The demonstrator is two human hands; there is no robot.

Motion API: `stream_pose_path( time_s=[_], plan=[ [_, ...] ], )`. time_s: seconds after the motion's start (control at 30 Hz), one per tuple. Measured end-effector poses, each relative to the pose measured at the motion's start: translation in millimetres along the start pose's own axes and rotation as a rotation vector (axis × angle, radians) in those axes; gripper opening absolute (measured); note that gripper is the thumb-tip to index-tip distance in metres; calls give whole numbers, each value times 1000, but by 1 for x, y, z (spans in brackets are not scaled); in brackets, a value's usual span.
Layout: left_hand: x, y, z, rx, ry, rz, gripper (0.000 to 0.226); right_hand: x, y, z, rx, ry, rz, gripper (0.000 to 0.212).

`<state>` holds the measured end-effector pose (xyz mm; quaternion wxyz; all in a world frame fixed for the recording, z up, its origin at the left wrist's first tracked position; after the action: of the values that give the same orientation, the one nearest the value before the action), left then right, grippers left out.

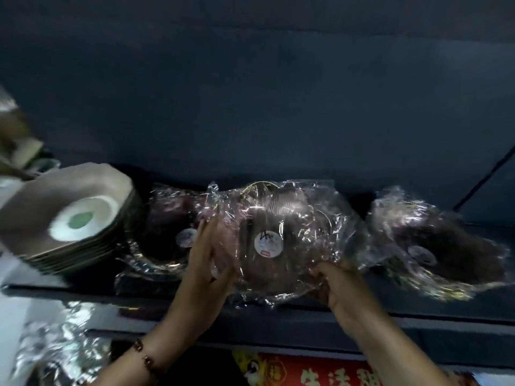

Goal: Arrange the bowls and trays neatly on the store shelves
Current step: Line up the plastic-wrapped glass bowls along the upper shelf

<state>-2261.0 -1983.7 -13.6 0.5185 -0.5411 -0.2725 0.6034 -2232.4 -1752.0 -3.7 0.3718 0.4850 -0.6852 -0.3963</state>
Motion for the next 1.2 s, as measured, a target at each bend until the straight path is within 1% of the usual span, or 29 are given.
stream_pose_path(
  time_s=[0.1, 0.13, 0.23, 0.33, 0.43, 0.53, 0.6, 0.63, 0.7, 0.8, 0.87, 0.93, 1.03, 1.1, 1.2],
  plan=[
    [-43, 18, -7, -36, -110, 7, 78, 52, -2, 18, -62, 97, -137, 67],
    [-57, 25, -8, -47, -141, 29, 80, 70, 1, 21, -88, 124, -195, 71],
    [-90, 51, -3, -76, -197, 120, 84, 120, 2, 45, -157, 157, -394, 68],
    [-105, 71, 10, -164, -228, 159, 83, 156, -5, 76, -235, 115, -648, 68],
    [-106, 85, 24, -248, -158, 290, 79, 170, -16, 95, -265, 30, -912, 62],
    [-107, 102, 28, -411, -66, 480, 76, 178, -25, 100, -303, -62, -1060, 54],
    [-107, 107, 26, -458, -33, 601, 71, 182, -27, 99, -327, -95, -1138, 52],
    [-106, 107, 25, -452, -22, 661, 68, 182, -29, 100, -340, -101, -1169, 53],
    [-107, 105, 24, -399, 11, 792, 62, 179, -29, 100, -368, -81, -1218, 54],
    [-102, 96, 25, -209, 65, 984, 58, 165, -18, 91, -438, 15, -1292, 49],
    [-89, 76, 31, -115, 124, 1029, 58, 148, -9, 79, -507, 82, -1372, 53],
    [-67, 52, 41, -40, 202, 997, 61, 122, 0, 66, -556, 95, -1485, 55],
    [-25, 14, 53, 128, 320, 985, 61, 71, 12, 47, -553, 80, -1596, 57],
    [7, -7, 59, 227, 384, 990, 63, 31, 18, 34, -540, 40, -1592, 57],
    [59, -33, 69, 304, 497, 997, 64, -35, 26, 16, -477, -53, -1584, 52]
  ],
)
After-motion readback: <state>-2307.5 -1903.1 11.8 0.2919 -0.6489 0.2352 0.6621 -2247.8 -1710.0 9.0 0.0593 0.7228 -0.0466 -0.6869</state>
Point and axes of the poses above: each hand's wrist, its own z-axis towards the middle knuckle, its own x-axis out of the palm, y = z × x, the point moved 1 cm from there along z, towards the middle knuckle, and after that the axes turned 5 degrees about y, right-handed, at the moved point
